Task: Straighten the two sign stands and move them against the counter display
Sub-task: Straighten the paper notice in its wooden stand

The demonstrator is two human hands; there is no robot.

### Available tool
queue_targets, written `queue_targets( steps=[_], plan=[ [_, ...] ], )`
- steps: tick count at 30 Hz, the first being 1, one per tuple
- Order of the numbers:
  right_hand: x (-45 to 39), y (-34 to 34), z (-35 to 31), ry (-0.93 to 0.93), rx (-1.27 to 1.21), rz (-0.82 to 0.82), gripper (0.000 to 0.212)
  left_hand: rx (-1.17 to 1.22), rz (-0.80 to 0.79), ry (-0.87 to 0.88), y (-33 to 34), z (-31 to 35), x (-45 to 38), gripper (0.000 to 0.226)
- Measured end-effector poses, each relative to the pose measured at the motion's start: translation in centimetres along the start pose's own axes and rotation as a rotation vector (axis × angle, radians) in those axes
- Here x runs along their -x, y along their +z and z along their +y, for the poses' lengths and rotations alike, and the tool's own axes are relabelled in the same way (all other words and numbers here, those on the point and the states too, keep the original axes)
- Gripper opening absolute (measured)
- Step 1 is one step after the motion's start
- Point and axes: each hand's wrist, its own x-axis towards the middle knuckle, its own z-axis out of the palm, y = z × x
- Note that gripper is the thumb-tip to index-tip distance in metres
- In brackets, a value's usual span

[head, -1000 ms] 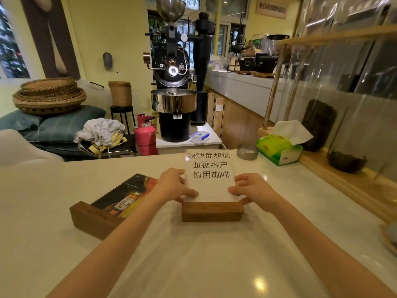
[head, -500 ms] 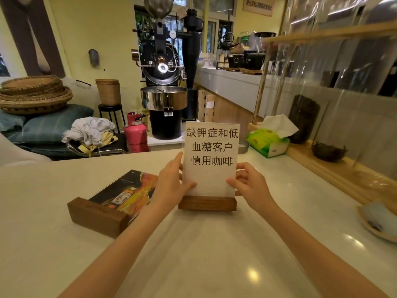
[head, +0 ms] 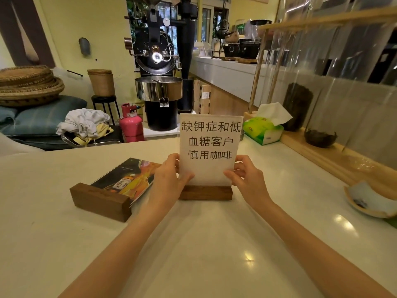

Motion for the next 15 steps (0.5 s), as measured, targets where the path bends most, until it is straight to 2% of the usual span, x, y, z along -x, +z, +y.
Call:
queue_targets(
  steps=[8,15],
  plan=[
    [0.8,0.1,-0.2,-0.022,0.089,0.028,0.025,0.0,-0.003,0.001,0.1,-0.5,0.8,0.041],
    [1.1,0.0,-0.3,-0.068,0.216,0.05,0.034,-0.013,0.007,0.024,0.1,-0.6,1.1,0.039]
  ],
)
